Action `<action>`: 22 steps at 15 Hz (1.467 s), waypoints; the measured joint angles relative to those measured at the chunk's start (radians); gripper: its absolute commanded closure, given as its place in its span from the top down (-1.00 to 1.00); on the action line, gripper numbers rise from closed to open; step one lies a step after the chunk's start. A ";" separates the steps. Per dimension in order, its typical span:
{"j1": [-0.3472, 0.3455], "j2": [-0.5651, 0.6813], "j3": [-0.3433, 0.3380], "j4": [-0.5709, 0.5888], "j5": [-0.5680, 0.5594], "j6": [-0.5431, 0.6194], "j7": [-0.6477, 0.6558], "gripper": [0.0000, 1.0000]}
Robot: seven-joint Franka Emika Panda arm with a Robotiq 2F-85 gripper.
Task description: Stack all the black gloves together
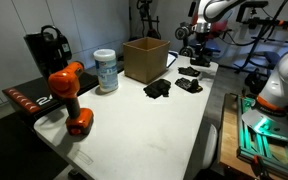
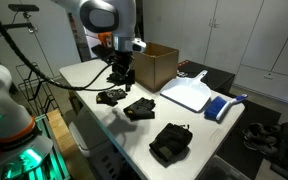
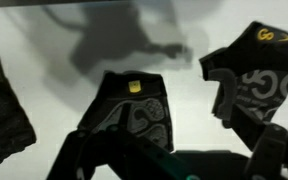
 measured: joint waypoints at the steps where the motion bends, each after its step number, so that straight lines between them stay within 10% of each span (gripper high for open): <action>1: -0.009 0.033 -0.004 0.000 -0.011 0.052 0.000 1.00; 11: -0.043 0.285 -0.010 0.037 -0.014 0.260 0.002 0.90; 12: -0.045 0.302 -0.010 0.043 -0.003 0.274 0.002 0.43; 14: -0.047 0.329 -0.010 0.057 0.023 0.280 0.000 0.38; 22: -0.054 0.384 -0.008 0.100 0.057 0.280 -0.001 -0.87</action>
